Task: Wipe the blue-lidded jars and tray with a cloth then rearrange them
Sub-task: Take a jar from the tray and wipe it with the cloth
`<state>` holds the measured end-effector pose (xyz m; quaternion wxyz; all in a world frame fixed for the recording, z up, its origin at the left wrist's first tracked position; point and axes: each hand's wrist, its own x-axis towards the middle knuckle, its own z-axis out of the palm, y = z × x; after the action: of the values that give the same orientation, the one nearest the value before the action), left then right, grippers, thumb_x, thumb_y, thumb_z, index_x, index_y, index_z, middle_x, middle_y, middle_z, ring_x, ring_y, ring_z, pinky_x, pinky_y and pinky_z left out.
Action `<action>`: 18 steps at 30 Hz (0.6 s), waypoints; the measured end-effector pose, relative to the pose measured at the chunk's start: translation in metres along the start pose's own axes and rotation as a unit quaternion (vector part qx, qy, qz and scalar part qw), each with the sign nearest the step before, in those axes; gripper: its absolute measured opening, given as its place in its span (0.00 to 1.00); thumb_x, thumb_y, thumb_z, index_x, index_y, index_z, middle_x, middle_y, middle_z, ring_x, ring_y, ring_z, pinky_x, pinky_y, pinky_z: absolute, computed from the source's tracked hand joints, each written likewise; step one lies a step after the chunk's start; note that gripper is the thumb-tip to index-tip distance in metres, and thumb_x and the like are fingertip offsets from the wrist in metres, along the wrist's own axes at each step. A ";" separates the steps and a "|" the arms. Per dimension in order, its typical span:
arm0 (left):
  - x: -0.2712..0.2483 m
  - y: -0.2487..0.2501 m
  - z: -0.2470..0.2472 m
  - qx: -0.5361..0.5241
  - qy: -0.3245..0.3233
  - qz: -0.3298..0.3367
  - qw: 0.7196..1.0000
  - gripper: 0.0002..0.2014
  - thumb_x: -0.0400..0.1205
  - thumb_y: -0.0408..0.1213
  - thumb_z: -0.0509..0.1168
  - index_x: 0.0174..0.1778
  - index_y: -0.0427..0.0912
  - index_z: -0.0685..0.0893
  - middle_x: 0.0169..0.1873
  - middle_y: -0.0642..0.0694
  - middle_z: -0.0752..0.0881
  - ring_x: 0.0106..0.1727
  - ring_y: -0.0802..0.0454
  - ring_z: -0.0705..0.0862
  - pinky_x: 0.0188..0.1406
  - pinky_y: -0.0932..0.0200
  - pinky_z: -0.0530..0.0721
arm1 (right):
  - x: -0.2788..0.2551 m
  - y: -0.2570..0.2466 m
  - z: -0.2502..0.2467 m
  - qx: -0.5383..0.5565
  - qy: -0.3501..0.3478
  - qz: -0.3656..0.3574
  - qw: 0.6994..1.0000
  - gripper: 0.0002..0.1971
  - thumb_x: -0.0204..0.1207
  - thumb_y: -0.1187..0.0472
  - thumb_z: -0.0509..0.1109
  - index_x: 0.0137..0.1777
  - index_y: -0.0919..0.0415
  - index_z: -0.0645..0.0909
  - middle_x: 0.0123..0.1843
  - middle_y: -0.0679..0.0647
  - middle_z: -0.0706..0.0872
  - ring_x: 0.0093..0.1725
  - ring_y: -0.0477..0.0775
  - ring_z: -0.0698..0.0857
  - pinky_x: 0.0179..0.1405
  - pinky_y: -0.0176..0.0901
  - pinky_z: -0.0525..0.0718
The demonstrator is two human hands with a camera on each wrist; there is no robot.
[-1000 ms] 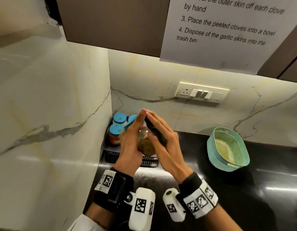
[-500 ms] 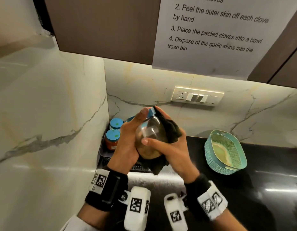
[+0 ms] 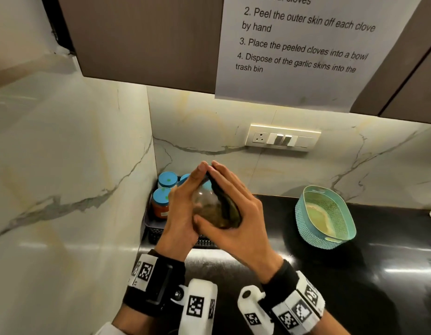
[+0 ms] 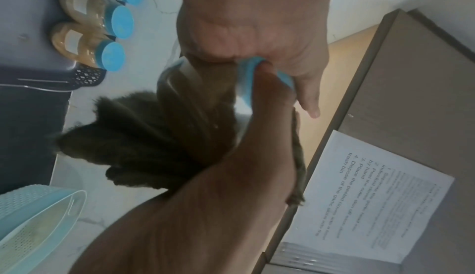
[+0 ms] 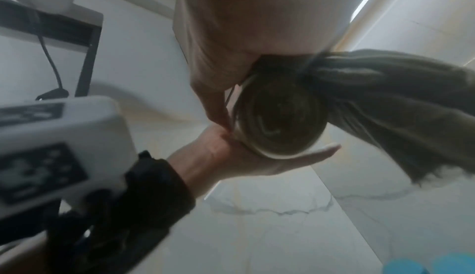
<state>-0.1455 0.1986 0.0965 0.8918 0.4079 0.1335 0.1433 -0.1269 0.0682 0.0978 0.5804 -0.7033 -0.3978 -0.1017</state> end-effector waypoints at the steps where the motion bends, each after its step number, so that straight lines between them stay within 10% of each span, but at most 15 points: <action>1: -0.002 -0.001 -0.001 0.002 0.006 -0.006 1.000 0.46 0.51 0.65 0.90 0.60 0.41 0.92 0.59 0.33 0.91 0.64 0.31 0.90 0.74 0.27 0.83 | -0.002 0.004 -0.002 -0.005 -0.006 -0.017 1.000 0.42 0.70 0.63 0.87 0.84 0.63 0.74 0.85 0.56 0.77 0.87 0.57 0.73 0.83 0.65 0.77; 6: -0.007 -0.006 0.008 0.011 0.049 0.002 0.999 0.43 0.54 0.59 0.90 0.59 0.35 0.92 0.58 0.29 0.92 0.63 0.27 0.91 0.66 0.33 0.89 | 0.011 0.006 -0.011 0.128 -0.040 0.120 0.984 0.44 0.68 0.69 0.88 0.84 0.60 0.74 0.79 0.50 0.84 0.80 0.51 0.81 0.82 0.60 0.79; 12: -0.008 -0.004 0.002 0.014 0.033 -0.030 0.999 0.51 0.56 0.66 0.89 0.68 0.34 0.88 0.64 0.31 0.91 0.68 0.30 0.89 0.73 0.27 0.84 | -0.012 0.013 -0.003 -0.038 -0.036 -0.016 0.998 0.43 0.69 0.65 0.89 0.84 0.64 0.75 0.86 0.56 0.76 0.88 0.57 0.72 0.84 0.66 0.75; 18: -0.013 -0.003 0.011 0.074 0.014 -0.020 0.997 0.62 0.39 0.72 0.88 0.66 0.36 0.89 0.60 0.33 0.93 0.63 0.32 0.91 0.68 0.35 0.88 | 0.011 0.021 -0.033 0.239 -0.055 0.188 0.951 0.39 0.70 0.74 0.83 0.82 0.60 0.77 0.77 0.58 0.86 0.78 0.62 0.83 0.80 0.70 0.79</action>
<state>-0.1533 0.1842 0.1033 0.8597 0.4685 0.1639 0.1208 -0.0951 0.0430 0.0995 0.7176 -0.6103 -0.3019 0.1464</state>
